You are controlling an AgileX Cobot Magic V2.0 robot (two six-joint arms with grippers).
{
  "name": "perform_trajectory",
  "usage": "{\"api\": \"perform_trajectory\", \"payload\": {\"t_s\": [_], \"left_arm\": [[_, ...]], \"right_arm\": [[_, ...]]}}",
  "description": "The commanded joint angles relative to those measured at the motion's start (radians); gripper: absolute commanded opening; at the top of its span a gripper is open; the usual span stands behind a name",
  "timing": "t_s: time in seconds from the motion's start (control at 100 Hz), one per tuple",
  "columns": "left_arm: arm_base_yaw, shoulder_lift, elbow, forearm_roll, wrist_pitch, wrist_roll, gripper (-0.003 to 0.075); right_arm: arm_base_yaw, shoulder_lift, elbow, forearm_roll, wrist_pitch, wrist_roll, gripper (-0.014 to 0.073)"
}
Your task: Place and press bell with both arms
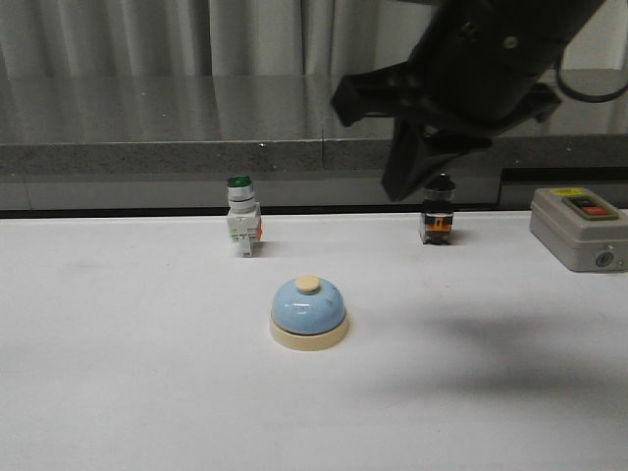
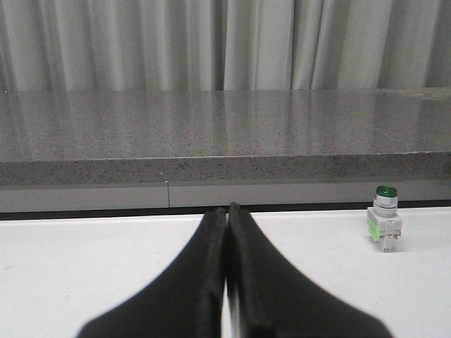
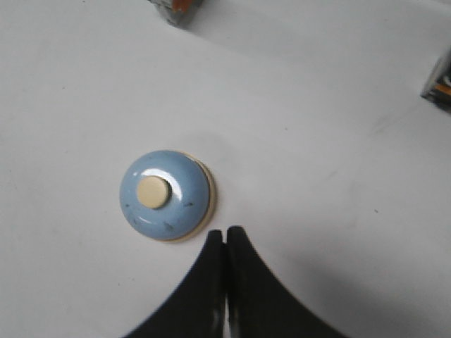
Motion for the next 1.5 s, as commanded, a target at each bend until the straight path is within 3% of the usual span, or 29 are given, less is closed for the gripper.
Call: {"api": "perform_trajectory", "payload": {"t_s": [0.0,0.35,0.87,1.22,1.49], "left_arm": [[0.003,-0.030,0.042,-0.002,-0.080,-0.008,-0.0020],[0.003,-0.030,0.042,-0.002,-0.080,-0.008,-0.0020],[0.003,-0.030,0.042,-0.002,-0.080,-0.008,-0.0020],[0.003,-0.030,0.042,-0.002,-0.080,-0.008,-0.0020],[0.003,-0.030,0.042,-0.002,-0.080,-0.008,-0.0020]], "right_arm": [[0.024,0.024,-0.083,0.007,-0.046,-0.010,-0.0060],[0.091,0.177,-0.190,0.007,-0.030,-0.010,-0.0060],[0.106,0.258,-0.200,0.008,0.005,-0.010,-0.0060],[0.088,0.146,-0.201,0.003,0.035,-0.010,-0.0060],[-0.017,-0.044,-0.152,-0.018,0.054,-0.010,-0.0060]]}}
